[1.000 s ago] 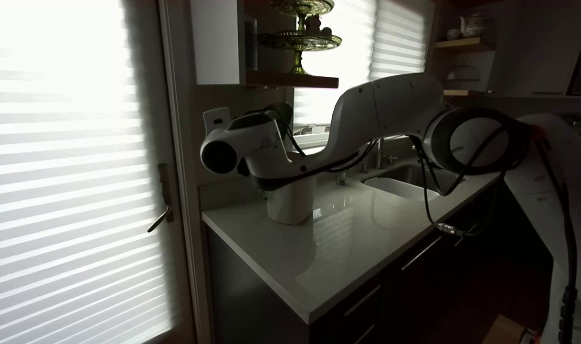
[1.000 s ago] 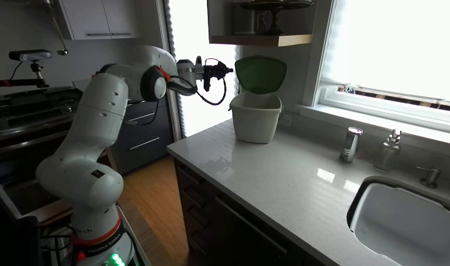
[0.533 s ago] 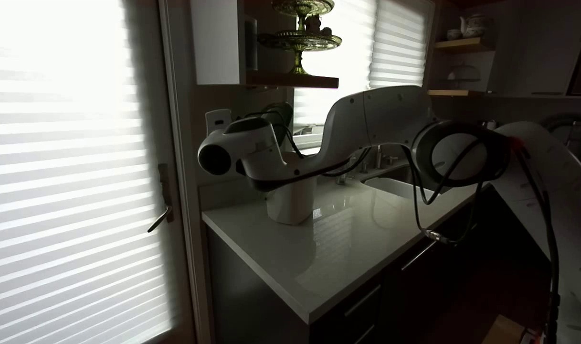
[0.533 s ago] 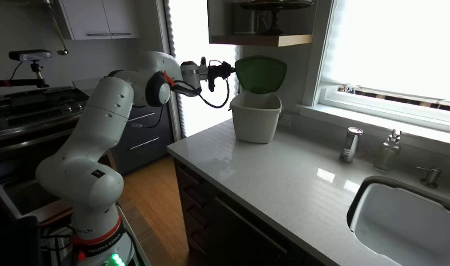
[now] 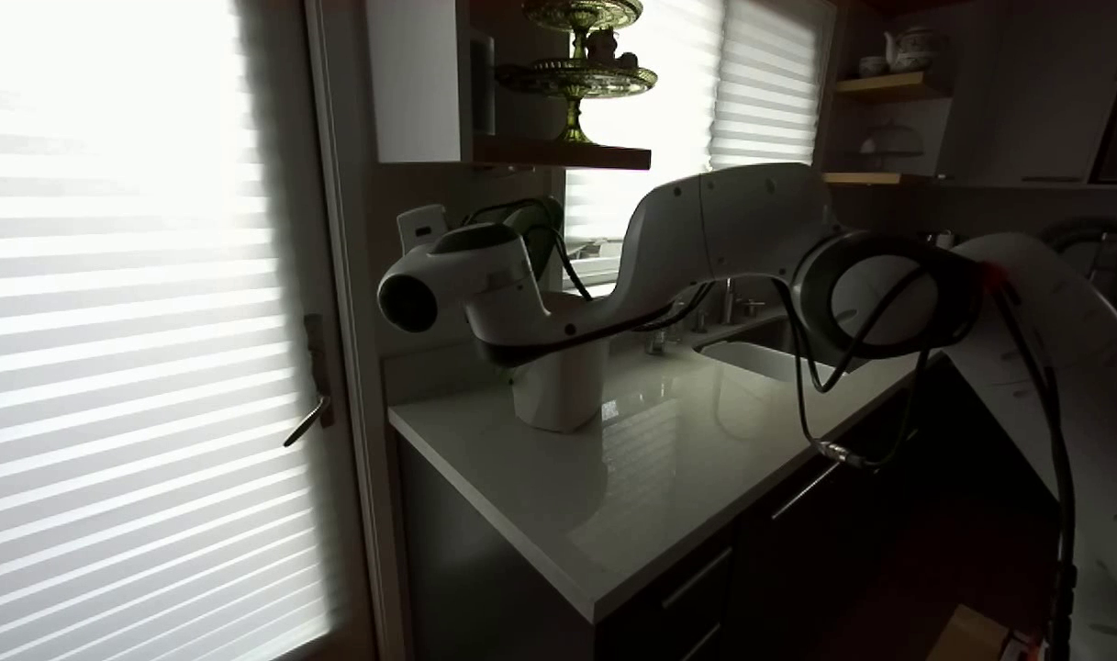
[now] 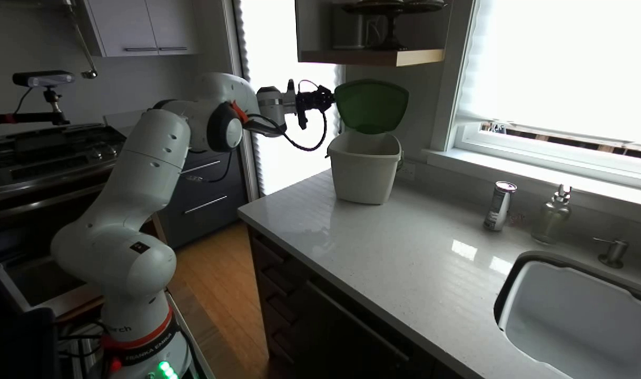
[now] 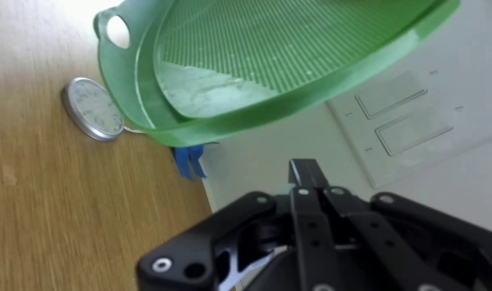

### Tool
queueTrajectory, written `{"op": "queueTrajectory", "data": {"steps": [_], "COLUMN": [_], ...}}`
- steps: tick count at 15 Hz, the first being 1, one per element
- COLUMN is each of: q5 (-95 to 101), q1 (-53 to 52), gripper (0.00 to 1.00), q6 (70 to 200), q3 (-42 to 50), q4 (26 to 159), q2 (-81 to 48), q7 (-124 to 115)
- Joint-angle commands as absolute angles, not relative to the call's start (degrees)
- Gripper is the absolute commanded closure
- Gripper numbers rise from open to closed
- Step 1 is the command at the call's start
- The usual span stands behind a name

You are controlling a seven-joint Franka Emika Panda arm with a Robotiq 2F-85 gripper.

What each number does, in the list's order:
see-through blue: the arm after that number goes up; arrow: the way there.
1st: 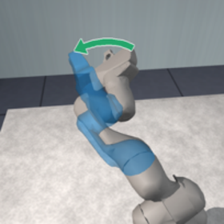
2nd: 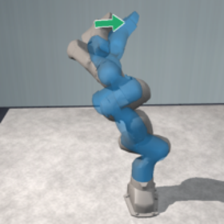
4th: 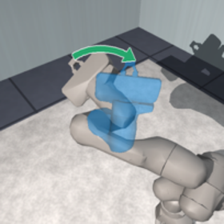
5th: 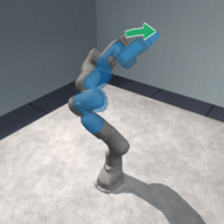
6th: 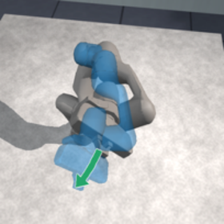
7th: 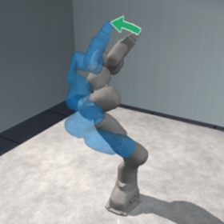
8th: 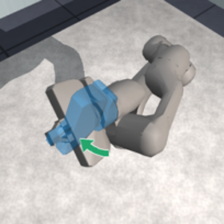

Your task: Close the bin lid fully

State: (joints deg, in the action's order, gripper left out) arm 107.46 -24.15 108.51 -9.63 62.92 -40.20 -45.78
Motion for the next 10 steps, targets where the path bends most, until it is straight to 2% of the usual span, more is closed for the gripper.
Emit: {"op": "queueTrajectory", "data": {"steps": [1, 10], "q5": [106.5, 103.1], "q1": [-24.9, -24.5], "gripper": [1.00, 1.00], "q6": [103.6, 93.9], "q3": [-9.2, -10.2], "q4": [63.1, 64.3], "q2": [-39.9, -38.6], "q7": [-40.6, -24.8]}}
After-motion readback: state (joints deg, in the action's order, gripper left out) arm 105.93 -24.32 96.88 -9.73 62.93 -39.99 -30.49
